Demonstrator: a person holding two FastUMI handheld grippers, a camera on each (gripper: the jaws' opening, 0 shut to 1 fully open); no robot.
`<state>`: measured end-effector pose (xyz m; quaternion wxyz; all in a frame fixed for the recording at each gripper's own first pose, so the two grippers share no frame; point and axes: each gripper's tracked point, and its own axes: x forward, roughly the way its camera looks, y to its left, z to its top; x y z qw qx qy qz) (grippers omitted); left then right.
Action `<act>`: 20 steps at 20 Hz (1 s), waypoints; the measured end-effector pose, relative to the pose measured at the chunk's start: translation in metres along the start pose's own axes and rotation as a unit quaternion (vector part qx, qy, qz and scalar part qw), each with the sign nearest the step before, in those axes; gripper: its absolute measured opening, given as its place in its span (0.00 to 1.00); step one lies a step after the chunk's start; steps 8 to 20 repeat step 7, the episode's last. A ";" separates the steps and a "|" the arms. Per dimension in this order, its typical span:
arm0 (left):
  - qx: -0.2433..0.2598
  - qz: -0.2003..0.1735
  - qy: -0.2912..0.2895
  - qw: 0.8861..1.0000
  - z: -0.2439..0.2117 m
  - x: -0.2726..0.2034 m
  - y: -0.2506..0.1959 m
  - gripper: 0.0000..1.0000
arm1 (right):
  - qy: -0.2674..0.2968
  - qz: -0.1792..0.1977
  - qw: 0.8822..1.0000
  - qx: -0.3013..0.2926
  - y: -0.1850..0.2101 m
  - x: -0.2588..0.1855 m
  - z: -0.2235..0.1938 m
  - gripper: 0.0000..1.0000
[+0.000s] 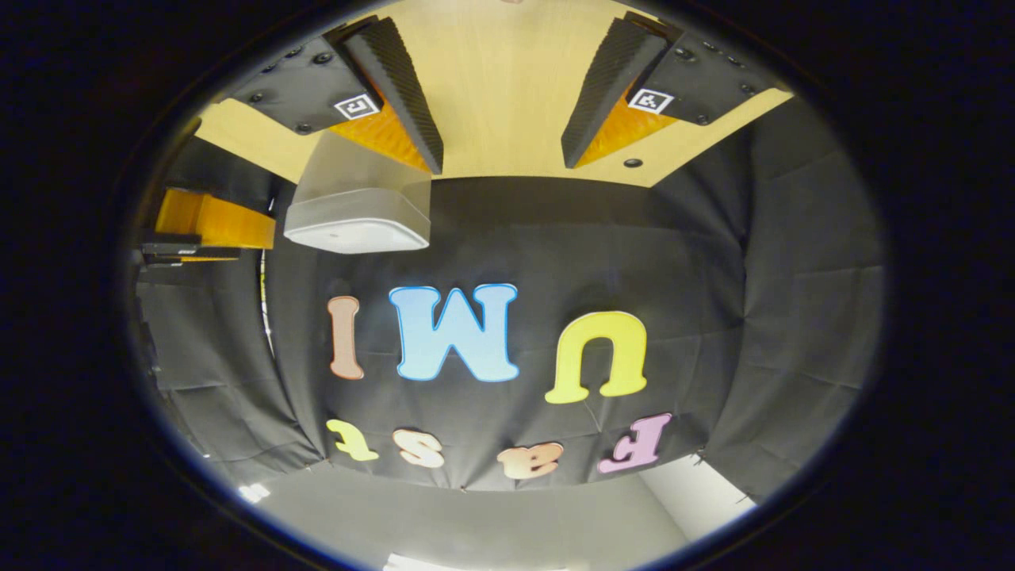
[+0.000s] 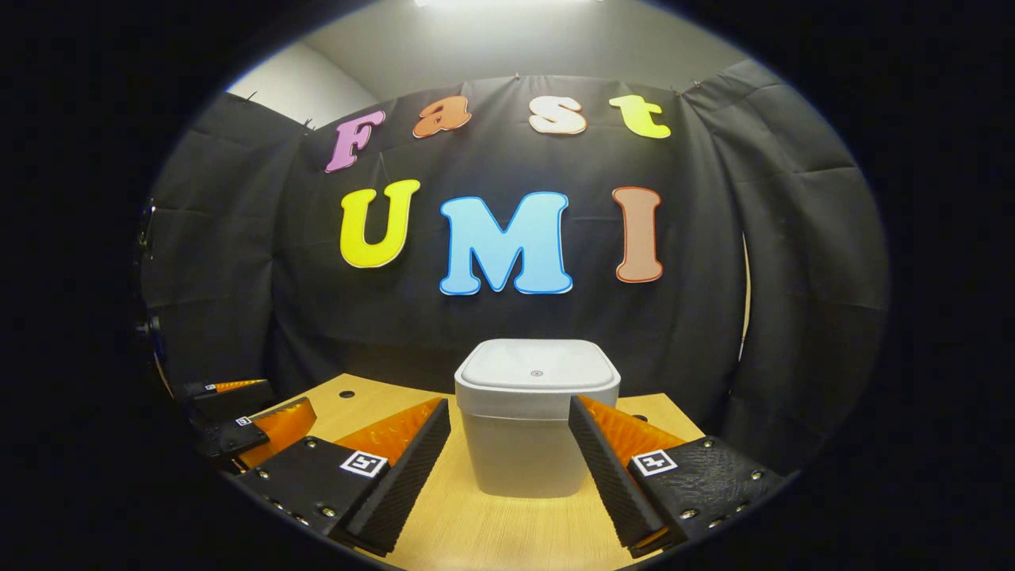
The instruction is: Press the lid of the desktop garbage bin to open it, pick up the crumpled paper on the desktop and throw it into the bin, then pick up the pop can on the desktop and drop it into the bin, and finally close the garbage bin lid.
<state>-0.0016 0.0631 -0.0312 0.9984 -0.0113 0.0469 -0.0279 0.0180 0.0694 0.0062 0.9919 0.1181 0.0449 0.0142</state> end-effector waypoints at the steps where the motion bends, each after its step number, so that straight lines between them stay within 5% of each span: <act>1: 0.006 -0.005 -0.001 1.000 -0.001 0.003 0.002 1.00 | 0.004 -0.008 1.000 0.002 -0.004 -0.004 -0.003 0.96; 7: -0.002 -0.038 -0.042 0.998 0.020 0.009 -0.040 0.98 | -0.026 -0.081 0.996 0.021 -0.074 -0.044 0.012 0.96; 20: -0.002 -0.038 -0.042 0.998 0.020 0.009 -0.040 0.98 | -0.026 -0.081 0.996 0.021 -0.074 -0.044 0.012 0.96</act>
